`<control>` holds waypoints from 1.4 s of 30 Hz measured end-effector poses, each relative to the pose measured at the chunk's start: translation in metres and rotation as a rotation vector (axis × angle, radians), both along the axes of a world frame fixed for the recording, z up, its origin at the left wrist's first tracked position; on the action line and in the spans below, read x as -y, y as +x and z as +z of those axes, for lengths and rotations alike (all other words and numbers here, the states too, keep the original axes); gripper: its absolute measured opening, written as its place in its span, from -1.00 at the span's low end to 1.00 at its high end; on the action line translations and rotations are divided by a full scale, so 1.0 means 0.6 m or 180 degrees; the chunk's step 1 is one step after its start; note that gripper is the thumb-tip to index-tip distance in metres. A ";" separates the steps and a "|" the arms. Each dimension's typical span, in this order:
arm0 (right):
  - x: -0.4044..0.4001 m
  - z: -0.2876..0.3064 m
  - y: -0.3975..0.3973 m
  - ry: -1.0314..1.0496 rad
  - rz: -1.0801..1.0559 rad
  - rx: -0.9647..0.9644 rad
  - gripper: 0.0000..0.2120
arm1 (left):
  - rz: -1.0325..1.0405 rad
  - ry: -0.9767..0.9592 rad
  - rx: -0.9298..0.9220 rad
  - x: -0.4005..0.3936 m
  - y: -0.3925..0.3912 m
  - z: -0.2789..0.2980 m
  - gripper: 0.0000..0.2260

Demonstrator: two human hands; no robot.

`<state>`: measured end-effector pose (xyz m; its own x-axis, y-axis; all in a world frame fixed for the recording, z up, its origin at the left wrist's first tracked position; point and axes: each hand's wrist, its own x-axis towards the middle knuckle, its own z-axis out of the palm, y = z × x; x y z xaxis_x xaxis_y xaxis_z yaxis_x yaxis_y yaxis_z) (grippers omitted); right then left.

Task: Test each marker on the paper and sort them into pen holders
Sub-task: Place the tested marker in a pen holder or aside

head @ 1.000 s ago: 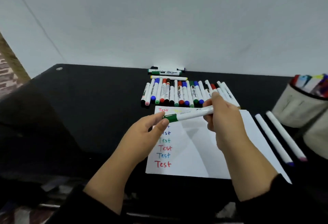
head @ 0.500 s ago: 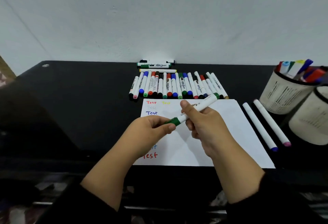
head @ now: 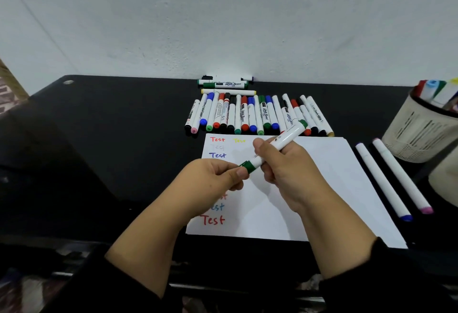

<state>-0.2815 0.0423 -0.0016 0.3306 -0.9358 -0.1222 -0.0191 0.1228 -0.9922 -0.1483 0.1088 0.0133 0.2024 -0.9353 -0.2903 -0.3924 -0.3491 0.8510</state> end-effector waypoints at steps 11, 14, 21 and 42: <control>0.008 0.002 0.002 -0.0215 0.0372 0.0455 -0.78 | -0.0136 0.0051 -0.0398 -0.003 0.015 0.000 -0.85; 0.001 0.005 0.017 0.0071 -0.0125 0.0089 -0.82 | 0.0071 0.0029 -0.0103 0.002 0.007 0.005 -0.86; 0.004 0.010 0.029 0.0337 -0.0400 0.0091 -0.81 | 0.0167 -0.0040 -0.0072 0.003 0.005 0.003 -0.84; 0.004 0.021 0.041 0.0411 0.0035 0.0243 -0.76 | 0.0187 0.0254 -0.1061 -0.014 0.016 0.013 -0.80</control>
<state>-0.2568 0.0400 0.0112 0.3539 -0.9102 -0.2154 0.0538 0.2497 -0.9668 -0.1386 0.1170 0.0209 0.1369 -0.8966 -0.4213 -0.0747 -0.4334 0.8981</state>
